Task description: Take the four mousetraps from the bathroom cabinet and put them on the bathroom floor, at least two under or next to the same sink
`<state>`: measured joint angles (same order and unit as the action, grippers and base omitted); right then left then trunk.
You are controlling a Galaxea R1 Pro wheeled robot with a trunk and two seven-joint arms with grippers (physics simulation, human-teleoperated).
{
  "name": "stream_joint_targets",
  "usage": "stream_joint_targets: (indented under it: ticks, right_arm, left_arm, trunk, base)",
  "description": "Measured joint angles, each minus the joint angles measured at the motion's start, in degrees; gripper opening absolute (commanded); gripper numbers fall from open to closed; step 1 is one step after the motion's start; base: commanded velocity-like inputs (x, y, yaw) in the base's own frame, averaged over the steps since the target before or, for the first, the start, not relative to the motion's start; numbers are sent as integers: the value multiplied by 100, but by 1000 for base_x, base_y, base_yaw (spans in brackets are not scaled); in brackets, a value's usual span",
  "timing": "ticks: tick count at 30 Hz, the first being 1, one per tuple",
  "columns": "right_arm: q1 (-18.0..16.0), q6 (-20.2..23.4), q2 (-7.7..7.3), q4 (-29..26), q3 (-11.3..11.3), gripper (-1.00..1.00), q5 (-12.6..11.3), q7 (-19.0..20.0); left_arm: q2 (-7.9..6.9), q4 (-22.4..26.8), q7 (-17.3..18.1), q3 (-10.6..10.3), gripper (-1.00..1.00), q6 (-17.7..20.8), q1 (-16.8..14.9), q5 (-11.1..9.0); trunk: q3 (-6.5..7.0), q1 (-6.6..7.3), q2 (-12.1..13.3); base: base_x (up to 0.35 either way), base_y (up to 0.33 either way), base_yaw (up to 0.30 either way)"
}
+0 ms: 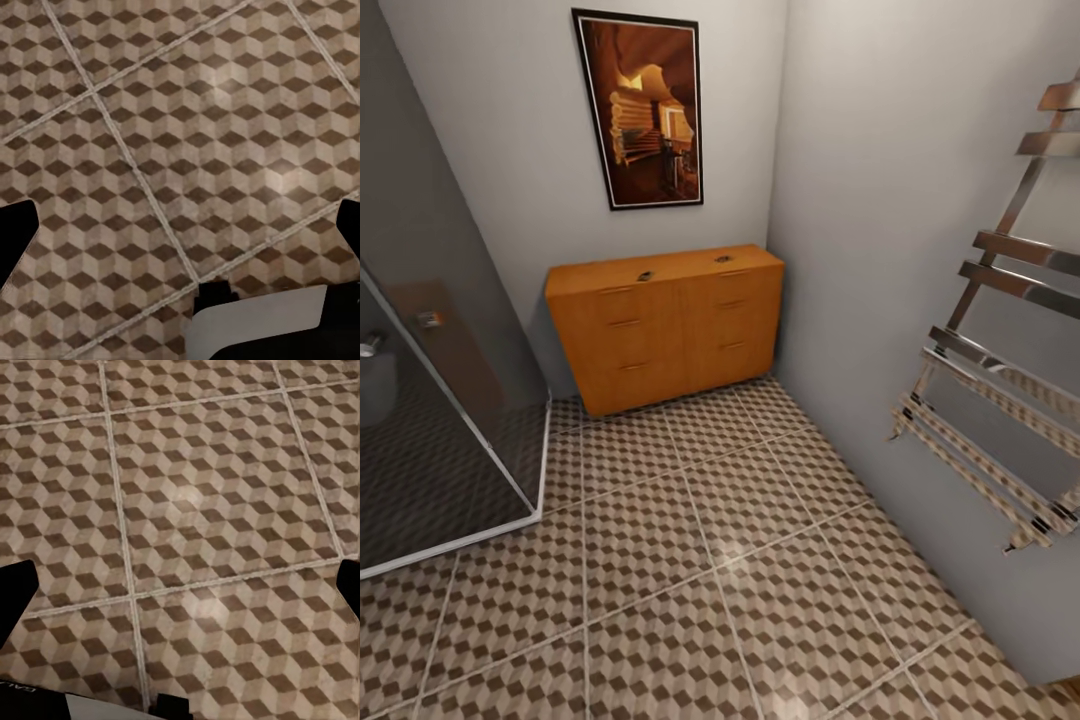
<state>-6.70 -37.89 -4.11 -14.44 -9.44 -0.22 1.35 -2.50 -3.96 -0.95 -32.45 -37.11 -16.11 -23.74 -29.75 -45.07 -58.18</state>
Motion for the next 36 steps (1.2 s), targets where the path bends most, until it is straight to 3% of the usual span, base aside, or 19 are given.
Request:
stream_joint_targets:
  ticks: [36]
  right_arm:
    - [-1, -3, 0, 0, 0, 100, 0, 0]
  left_arm:
    - [0, 0, 0, -3, 100, -4, 0, 0]
  trunk:
    - [0, -1, 0]
  base:
    - [324, 0, 0]
